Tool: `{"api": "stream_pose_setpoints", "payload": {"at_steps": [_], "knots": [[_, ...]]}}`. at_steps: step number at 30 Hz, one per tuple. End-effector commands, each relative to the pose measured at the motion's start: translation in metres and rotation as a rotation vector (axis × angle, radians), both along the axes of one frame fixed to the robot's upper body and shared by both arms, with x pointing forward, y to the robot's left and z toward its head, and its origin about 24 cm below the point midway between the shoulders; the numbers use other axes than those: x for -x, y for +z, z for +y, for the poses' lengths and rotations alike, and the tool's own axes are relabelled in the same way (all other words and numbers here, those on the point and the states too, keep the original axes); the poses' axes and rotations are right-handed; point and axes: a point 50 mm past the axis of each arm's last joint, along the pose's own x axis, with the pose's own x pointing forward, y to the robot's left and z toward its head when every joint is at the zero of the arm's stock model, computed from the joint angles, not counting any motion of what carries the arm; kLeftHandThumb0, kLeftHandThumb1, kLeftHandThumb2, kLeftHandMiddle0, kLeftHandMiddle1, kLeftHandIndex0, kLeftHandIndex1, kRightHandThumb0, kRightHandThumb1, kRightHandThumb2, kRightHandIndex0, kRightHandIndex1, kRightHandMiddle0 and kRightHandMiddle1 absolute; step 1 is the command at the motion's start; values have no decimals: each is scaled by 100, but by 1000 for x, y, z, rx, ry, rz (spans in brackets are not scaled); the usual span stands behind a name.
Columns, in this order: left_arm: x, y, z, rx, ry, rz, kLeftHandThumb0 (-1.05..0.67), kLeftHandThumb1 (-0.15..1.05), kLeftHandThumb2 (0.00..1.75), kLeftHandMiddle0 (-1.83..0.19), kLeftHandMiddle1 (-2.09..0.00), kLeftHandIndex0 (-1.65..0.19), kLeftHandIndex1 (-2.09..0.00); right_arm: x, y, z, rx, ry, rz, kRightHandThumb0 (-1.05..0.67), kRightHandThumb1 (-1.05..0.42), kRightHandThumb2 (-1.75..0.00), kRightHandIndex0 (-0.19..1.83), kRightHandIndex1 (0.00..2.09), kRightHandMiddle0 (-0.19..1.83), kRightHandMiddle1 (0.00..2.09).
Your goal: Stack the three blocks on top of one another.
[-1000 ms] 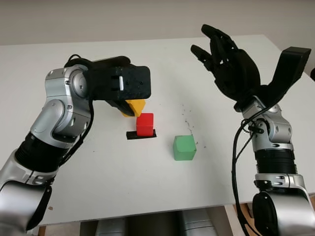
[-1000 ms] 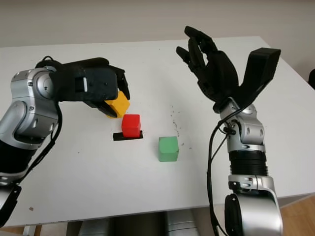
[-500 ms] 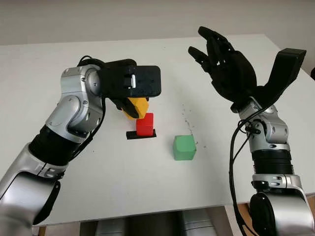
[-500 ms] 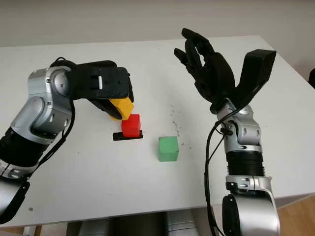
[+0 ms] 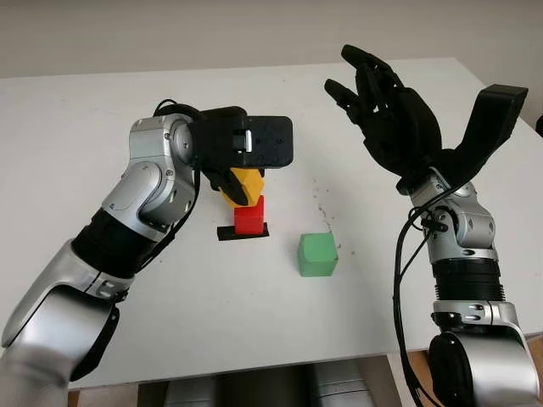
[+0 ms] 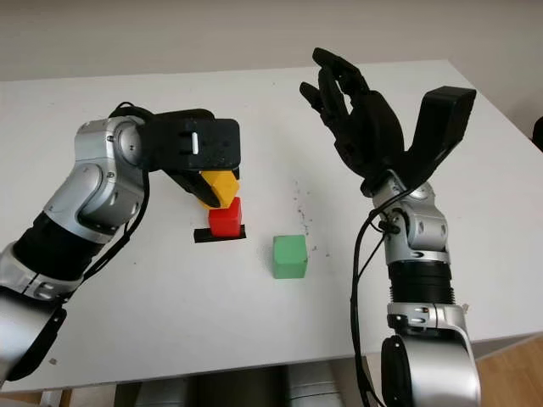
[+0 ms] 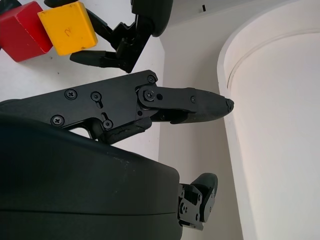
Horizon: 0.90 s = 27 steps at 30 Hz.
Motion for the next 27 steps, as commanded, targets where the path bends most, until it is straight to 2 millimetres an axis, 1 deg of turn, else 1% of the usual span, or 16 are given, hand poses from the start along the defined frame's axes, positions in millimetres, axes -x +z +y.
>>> {"api": "stream_pose_setpoints", "payload": {"at_steps": [1,4,7,9,13,17,24,27], "knots": [[0,14,-5,-2,-11,-47,-17,89,5,-56,-160,-46,-157,-1,3,-1,-15,-2,-17,-59,-105,-39,-2,50,-19,76],[-1,13,-7,-7,-22,-64,-17,87,5,-56,-153,-47,-149,-1,4,-1,-10,-1,-23,-59,-105,-40,-2,51,-19,75],[-1,12,-7,-7,-30,-73,-17,86,5,-58,-153,-51,-145,-1,5,-1,-3,-2,-24,-59,-105,-41,-3,51,-19,74],[-1,12,-7,1,-25,-68,-17,86,5,-59,-154,-51,-143,-1,5,-1,-3,1,-26,-60,-105,-41,-4,51,-19,72],[0,13,-8,10,-20,-54,-16,87,6,-53,-152,-47,-143,-1,5,0,-9,-1,-21,-60,-105,-40,-3,51,-19,73],[0,13,-8,10,-20,-48,-15,86,5,-54,-154,-46,-146,-1,6,0,-2,-1,-25,-59,-105,-41,-3,51,-19,72],[0,13,-9,-21,-28,-38,-16,86,5,-57,-155,-49,-150,-2,5,0,-1,3,-28,-60,-105,-41,-3,51,-19,76],[1,13,-10,-39,-37,-30,-17,87,6,-57,-154,-51,-151,-2,5,0,-2,6,-31,-59,-105,-42,-4,50,-19,70]]}}
